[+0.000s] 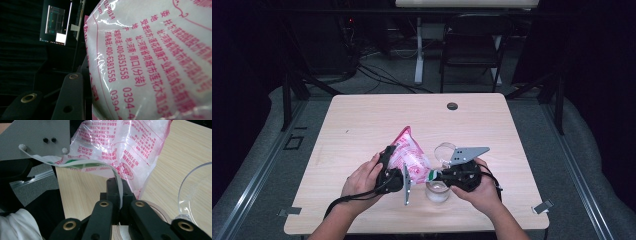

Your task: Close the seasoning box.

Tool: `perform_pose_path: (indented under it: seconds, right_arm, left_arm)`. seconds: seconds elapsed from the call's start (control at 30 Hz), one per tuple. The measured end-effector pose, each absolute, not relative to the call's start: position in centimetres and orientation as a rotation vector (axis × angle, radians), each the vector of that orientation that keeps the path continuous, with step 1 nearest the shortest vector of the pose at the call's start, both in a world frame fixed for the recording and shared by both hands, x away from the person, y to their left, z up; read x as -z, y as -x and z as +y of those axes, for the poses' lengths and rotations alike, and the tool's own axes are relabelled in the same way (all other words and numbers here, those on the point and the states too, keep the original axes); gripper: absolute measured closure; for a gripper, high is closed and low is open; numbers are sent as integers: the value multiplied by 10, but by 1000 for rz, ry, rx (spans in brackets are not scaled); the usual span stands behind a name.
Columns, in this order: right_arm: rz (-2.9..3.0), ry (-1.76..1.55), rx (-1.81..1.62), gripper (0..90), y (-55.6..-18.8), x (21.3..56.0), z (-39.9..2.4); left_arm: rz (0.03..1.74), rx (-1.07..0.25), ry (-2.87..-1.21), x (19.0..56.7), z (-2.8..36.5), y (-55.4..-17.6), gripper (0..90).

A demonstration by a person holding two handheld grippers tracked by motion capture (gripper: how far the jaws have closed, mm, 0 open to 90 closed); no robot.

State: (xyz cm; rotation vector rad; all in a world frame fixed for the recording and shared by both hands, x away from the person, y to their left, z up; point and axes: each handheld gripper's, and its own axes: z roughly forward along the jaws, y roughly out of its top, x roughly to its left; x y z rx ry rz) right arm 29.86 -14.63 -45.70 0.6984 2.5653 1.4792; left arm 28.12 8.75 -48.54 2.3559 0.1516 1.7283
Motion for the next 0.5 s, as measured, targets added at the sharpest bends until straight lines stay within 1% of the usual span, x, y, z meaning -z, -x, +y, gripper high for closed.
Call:
perform_pose_path:
  seconds: [0.5]
  right_arm:
    - [2562,-719,-1467,900,-297,459,-153]
  left_arm:
    - [91,-1746,-2352,482,81,-284,607]
